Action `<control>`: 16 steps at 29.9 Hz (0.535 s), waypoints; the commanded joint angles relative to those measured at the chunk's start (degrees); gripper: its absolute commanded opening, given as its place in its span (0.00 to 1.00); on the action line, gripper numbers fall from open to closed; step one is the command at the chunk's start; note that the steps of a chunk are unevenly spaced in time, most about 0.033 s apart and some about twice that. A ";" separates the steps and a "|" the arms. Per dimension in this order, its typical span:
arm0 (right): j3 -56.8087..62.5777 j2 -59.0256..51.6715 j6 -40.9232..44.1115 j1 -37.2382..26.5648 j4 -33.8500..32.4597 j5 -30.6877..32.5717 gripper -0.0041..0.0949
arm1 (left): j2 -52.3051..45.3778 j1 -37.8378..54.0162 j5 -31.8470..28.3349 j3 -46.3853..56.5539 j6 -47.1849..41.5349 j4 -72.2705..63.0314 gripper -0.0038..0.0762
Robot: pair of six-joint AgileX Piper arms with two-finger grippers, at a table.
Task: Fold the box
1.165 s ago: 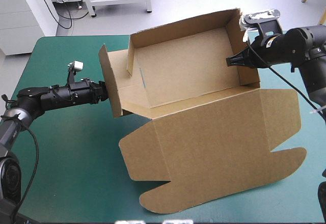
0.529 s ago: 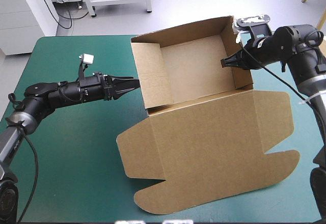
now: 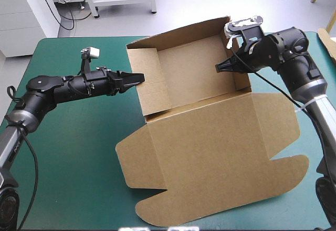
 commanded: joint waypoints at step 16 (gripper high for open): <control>-1.93 -2.28 4.07 6.10 3.71 -8.04 0.02 | -2.06 -15.81 -12.28 -18.60 -51.13 56.48 0.42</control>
